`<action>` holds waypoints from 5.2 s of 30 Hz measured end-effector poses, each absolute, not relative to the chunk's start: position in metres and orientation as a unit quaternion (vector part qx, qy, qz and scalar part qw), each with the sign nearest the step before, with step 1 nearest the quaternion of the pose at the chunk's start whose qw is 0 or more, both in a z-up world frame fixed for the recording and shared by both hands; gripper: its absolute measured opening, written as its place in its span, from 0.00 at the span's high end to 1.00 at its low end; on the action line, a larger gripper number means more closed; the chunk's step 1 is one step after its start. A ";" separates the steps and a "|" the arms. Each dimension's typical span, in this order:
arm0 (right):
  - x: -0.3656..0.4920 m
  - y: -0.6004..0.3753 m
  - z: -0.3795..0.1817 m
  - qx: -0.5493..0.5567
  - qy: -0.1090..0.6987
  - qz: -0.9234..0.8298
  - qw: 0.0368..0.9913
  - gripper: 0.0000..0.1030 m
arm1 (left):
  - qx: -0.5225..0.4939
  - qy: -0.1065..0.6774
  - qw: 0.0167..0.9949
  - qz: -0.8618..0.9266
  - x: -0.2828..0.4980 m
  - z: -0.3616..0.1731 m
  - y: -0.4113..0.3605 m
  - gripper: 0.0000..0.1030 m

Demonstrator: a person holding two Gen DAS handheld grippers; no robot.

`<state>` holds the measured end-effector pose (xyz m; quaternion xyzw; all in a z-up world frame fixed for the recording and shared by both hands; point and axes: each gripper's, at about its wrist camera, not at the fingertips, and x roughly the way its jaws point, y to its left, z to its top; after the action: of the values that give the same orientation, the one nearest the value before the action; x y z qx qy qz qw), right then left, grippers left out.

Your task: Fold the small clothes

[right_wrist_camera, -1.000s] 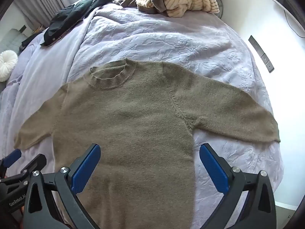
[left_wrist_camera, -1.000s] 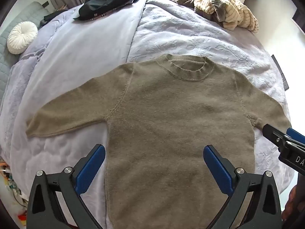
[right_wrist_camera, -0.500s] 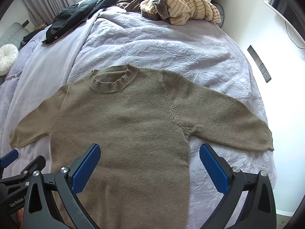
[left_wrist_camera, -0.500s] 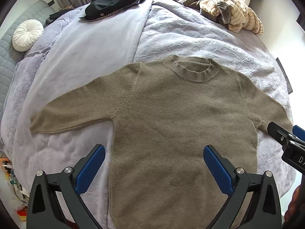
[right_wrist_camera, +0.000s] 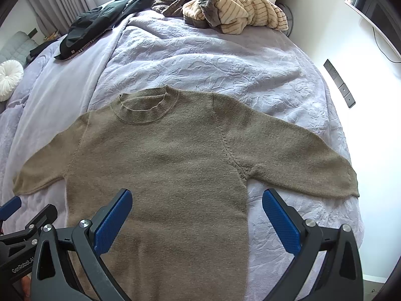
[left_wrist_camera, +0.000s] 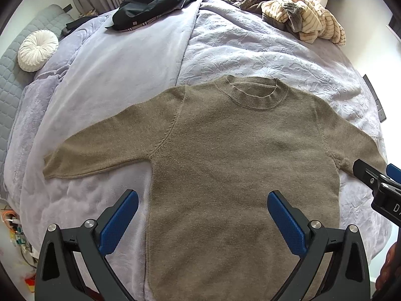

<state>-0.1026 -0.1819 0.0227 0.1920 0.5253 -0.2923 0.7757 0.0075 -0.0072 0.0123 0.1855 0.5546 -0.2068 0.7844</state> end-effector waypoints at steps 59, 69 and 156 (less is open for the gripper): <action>-0.102 -0.175 0.016 0.181 0.539 -0.294 0.769 0.00 | 0.180 0.561 0.783 -0.199 0.012 0.008 -0.002 0.00; -0.098 -0.170 0.015 0.178 0.542 -0.294 0.766 0.00 | 0.171 0.565 0.782 -0.198 0.018 0.004 0.007 0.00; -0.125 -0.157 -0.044 0.251 0.587 -0.241 0.732 0.00 | 0.046 0.475 0.755 -0.451 0.079 -0.068 -0.110 0.88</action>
<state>-0.1252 -0.1570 -0.0438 0.2505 0.5866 -0.2408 0.7315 0.0789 -0.1102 -0.0684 0.0462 0.4746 -0.4506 0.7547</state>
